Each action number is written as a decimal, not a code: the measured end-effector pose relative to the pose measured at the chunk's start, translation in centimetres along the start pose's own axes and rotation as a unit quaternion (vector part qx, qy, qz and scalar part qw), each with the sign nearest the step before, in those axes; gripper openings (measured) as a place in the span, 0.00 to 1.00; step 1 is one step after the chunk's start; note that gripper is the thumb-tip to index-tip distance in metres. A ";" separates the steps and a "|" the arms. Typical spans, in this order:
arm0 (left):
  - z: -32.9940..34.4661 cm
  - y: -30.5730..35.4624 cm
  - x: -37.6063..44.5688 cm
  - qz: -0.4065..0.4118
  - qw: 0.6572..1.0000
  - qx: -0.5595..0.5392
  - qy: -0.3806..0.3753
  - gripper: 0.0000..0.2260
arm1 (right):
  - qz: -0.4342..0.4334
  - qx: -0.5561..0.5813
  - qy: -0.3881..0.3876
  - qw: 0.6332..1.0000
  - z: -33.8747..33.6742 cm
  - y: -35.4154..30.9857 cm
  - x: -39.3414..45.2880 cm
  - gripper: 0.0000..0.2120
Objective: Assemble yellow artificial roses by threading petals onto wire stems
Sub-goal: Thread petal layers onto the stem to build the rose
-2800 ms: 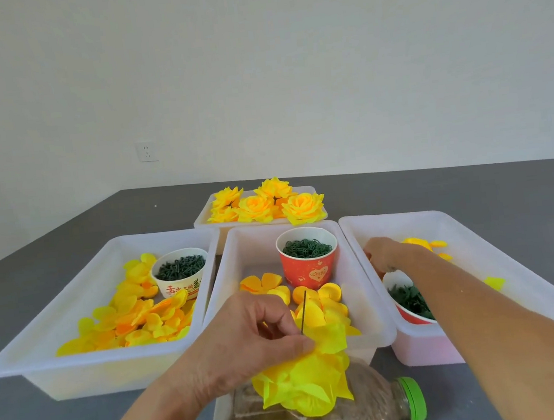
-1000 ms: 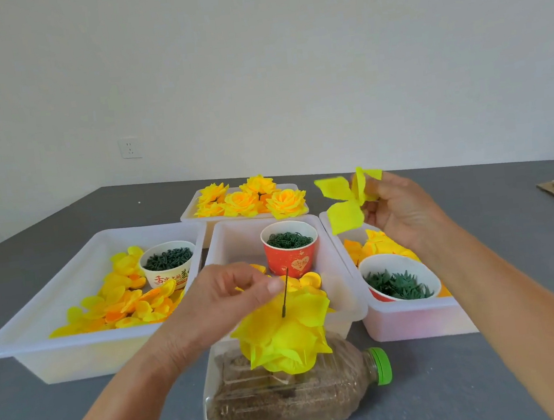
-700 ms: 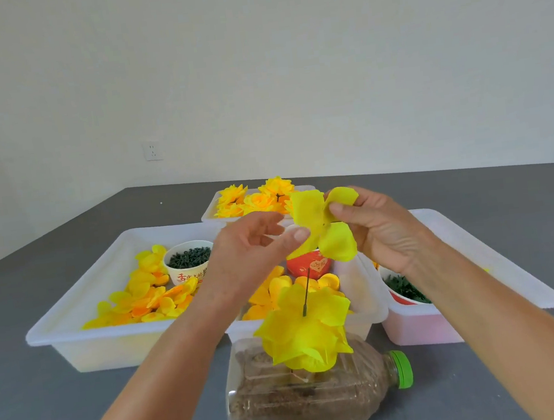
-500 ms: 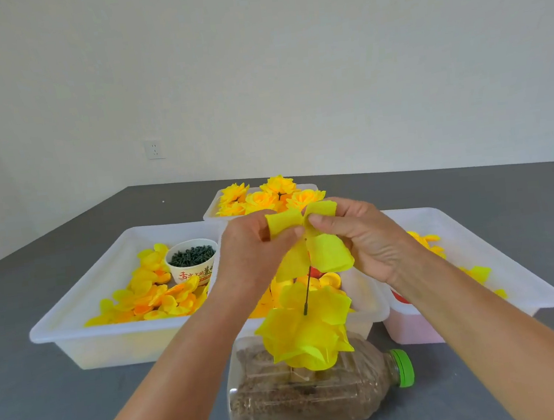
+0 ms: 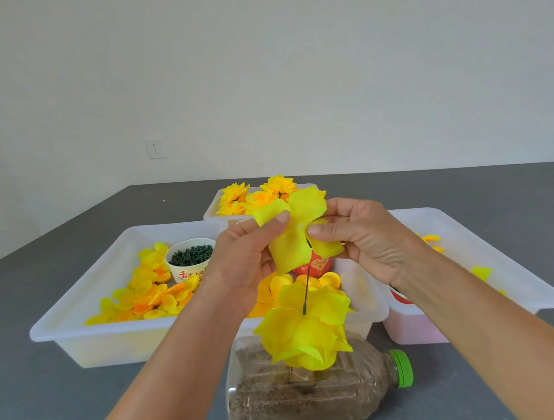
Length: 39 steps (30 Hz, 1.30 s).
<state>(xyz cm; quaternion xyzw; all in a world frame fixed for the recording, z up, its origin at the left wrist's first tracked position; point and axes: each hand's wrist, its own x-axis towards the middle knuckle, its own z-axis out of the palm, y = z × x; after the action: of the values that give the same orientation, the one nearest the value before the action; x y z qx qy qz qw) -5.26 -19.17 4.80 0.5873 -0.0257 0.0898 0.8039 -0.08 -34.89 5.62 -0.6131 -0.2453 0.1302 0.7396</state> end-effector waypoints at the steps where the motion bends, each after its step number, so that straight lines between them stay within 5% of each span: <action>1: -0.1 -0.1 -0.1 0.012 1.000 0.020 0.000 0.14 | -0.016 -0.003 0.005 1.000 0.0 0.1 -0.1 0.17; 3: -0.2 -0.2 -0.4 0.042 0.996 0.077 0.016 0.17 | -0.056 -0.009 0.017 0.998 -0.1 0.2 -0.2 0.16; 6: -0.3 -0.4 -0.4 0.143 0.974 0.169 0.048 0.07 | -0.166 -0.111 0.038 0.979 0.2 0.3 -0.7 0.10; 12: -0.6 -1.3 -0.7 0.346 0.869 0.342 0.086 0.08 | -0.366 -0.354 0.094 0.855 0.0 1.1 -1.2 0.20; 16: -1.0 -1.7 -0.8 0.399 0.823 0.389 0.110 0.09 | -0.414 -0.404 0.115 0.807 -0.2 1.6 -1.3 0.17; 24: -1.0 -2.1 -0.9 0.473 0.767 0.411 0.137 0.07 | -0.453 -0.435 0.105 0.771 -0.1 1.7 -1.7 0.08; 31: -1.0 -2.5 -0.8 0.486 0.766 0.397 0.138 0.08 | -0.490 -0.473 0.094 0.726 0.0 1.8 -2.0 0.11; 33: -0.8 -2.7 -0.8 0.470 0.783 0.386 0.130 0.08 | -0.482 -0.496 0.081 0.718 -0.1 1.8 -2.1 0.03; 39: -0.4 -2.5 -1.2 0.390 0.827 0.386 0.121 0.05 | -0.467 -0.494 0.057 0.731 0.0 1.5 -2.3 0.04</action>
<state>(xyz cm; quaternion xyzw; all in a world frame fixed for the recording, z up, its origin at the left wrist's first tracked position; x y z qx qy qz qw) -6.01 -19.64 2.20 0.7756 -0.1180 0.4685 0.4062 -1.86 -35.70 3.71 -0.7063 -0.4879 -0.4062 0.3132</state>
